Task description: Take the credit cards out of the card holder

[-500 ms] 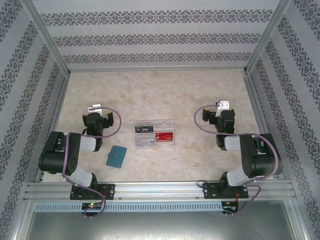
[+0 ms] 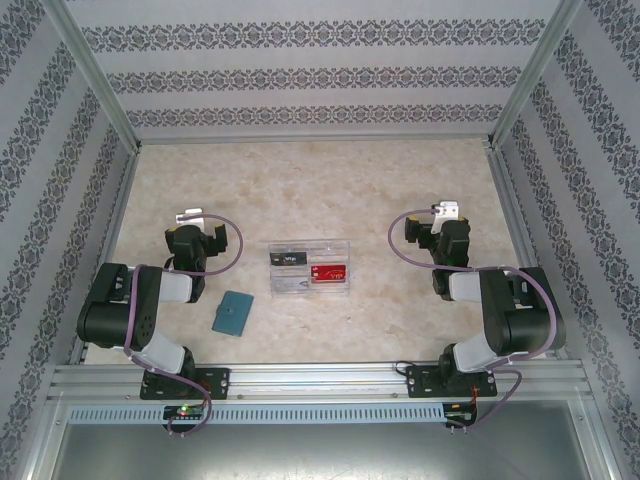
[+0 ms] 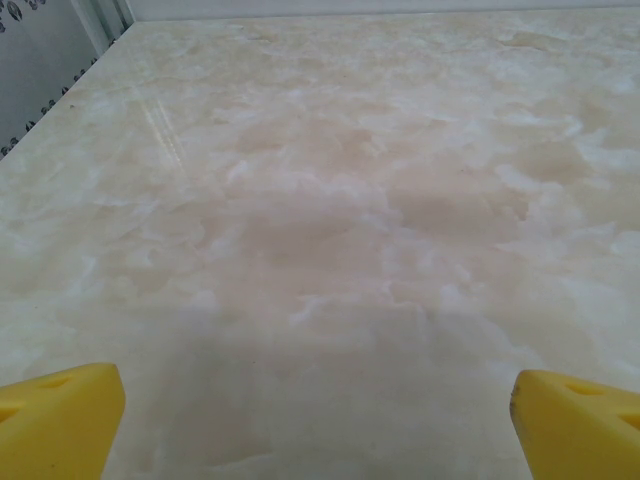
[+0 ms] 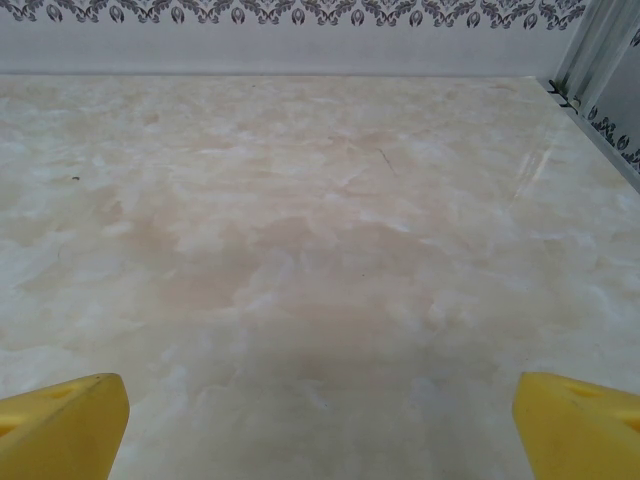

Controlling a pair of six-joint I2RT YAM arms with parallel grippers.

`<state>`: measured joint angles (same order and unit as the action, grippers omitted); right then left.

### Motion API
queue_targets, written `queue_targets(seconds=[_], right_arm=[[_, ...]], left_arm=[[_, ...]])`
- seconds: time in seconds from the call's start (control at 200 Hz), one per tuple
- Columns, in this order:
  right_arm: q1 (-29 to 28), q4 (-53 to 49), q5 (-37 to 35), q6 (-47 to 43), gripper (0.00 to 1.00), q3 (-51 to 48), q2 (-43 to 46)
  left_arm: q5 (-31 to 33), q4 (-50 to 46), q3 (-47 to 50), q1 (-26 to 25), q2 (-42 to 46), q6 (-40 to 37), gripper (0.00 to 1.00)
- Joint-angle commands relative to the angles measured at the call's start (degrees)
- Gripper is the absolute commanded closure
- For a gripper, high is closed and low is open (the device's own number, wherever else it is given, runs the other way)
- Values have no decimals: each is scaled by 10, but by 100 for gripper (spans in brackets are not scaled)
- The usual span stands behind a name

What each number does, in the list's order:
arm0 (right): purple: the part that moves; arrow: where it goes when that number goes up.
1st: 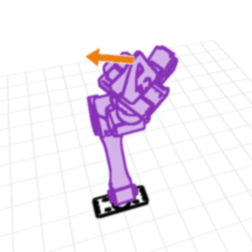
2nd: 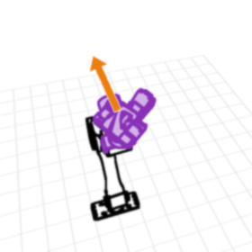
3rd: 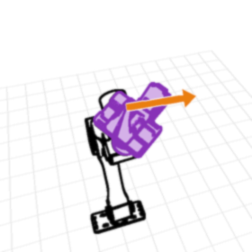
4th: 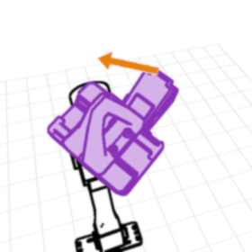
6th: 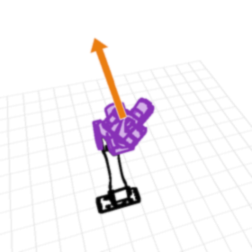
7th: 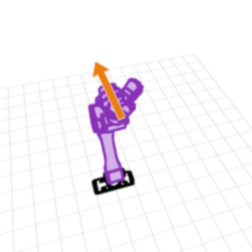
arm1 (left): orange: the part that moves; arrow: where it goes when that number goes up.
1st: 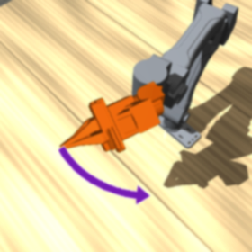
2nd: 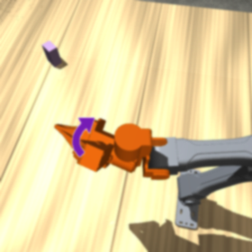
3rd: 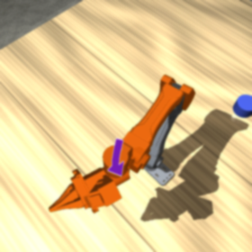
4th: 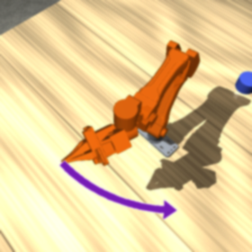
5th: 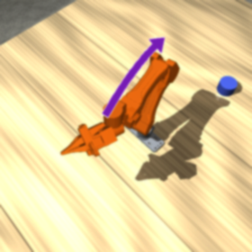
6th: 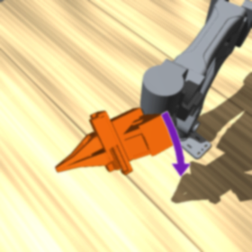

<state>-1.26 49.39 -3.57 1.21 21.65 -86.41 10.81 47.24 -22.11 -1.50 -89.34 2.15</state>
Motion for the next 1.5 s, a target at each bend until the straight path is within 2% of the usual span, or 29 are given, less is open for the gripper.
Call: queue_targets(seconds=[0.0,0.28,0.34,0.365,0.405,0.455,0.54,0.615,0.684,0.724,0.814,1.024,1.059,1.104,1.169,1.254,1.384,1.499], right_arm=[[0,12,4,4,2,6,0],[0,16,3,1,2,3,3],[-9,11,-6,-5,2,3,16],[-14,4,-18,-8,2,2,28],[-19,-24,-36,-8,2,5,55],[-19,-76,-51,-4,2,15,91],[-26,-118,-67,2,2,20,151],[-22,-153,-89,109,2,22,205],[-18,-206,-87,206,2,30,254],[-16,-221,-80,247,2,31,274],[-17,-226,-35,298,2,36,302],[-36,-253,180,350,2,50,338],[-43,-261,236,343,2,54,341],[-64,-264,280,348,2,56,344],[-108,-273,255,369,2,46,353],[-173,-322,251,335,2,49,365],[-326,-451,139,281,2,77,366],[-454,-467,46,282,2,75,345]], left_arm=[[8,27,-3,-1,3,10,0],[8,10,-6,-1,14,11,0],[-18,3,-10,-4,25,-10,0],[-4,-38,-26,-12,42,-16,0],[39,-154,-70,-26,76,-4,0],[81,-278,-123,-29,105,42,0],[129,-431,-198,-29,140,123,0],[143,-515,-231,-28,175,200,1],[186,-642,-265,-27,209,342,1],[181,-680,-271,-27,234,368,1],[123,-703,-245,-27,300,393,1],[-23,-734,-148,-29,446,412,0],[-40,-748,-136,-29,462,417,0],[-76,-760,-117,-30,480,417,0],[-108,-782,-91,-35,506,428,0],[-142,-799,-57,-42,537,437,1],[-167,-829,-26,-50,584,450,2],[-213,-813,10,-55,607,467,5]])
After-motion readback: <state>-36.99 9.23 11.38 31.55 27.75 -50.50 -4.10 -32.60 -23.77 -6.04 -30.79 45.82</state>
